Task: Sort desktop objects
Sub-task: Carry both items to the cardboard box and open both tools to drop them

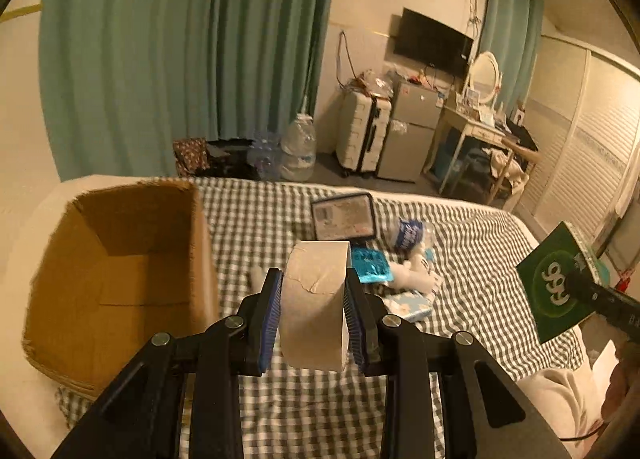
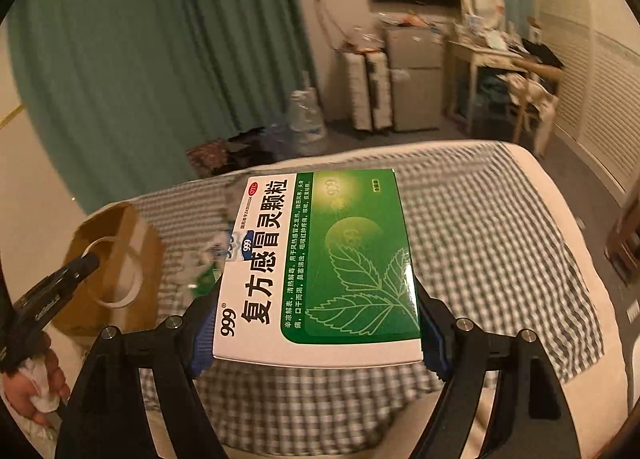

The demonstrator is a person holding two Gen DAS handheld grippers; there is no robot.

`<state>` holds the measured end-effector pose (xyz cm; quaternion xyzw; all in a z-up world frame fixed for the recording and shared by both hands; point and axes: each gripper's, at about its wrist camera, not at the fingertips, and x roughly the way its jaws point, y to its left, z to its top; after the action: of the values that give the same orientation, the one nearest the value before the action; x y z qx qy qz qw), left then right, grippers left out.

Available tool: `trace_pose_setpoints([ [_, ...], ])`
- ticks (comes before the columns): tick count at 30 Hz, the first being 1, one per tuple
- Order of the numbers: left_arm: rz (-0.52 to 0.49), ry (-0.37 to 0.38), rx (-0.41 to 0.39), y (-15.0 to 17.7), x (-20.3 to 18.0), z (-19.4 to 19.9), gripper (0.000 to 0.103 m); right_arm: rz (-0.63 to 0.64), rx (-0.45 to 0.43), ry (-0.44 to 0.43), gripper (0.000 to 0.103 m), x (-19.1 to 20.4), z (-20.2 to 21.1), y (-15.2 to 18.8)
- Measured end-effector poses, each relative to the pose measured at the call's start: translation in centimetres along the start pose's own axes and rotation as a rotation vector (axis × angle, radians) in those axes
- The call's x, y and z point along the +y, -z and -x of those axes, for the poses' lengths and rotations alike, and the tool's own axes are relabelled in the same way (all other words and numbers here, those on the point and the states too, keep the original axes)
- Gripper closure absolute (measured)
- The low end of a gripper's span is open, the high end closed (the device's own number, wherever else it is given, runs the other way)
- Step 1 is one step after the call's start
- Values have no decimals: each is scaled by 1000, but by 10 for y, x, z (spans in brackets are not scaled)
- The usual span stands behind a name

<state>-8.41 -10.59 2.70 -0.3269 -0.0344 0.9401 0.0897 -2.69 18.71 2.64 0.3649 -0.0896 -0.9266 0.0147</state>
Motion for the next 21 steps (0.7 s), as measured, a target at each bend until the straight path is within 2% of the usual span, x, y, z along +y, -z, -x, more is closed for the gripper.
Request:
trace_pose_setpoints([
  [10,69,-79,-51,-14,64,28,72,174,-1,-122,24,106,-6,2],
  [16,115,-169,-69,-22,113,39,72,276,16,-258,24,186,-20,0],
  [21,162,-225,-45,-15,149,35,72,334,58,-346,24,249,-43,0],
])
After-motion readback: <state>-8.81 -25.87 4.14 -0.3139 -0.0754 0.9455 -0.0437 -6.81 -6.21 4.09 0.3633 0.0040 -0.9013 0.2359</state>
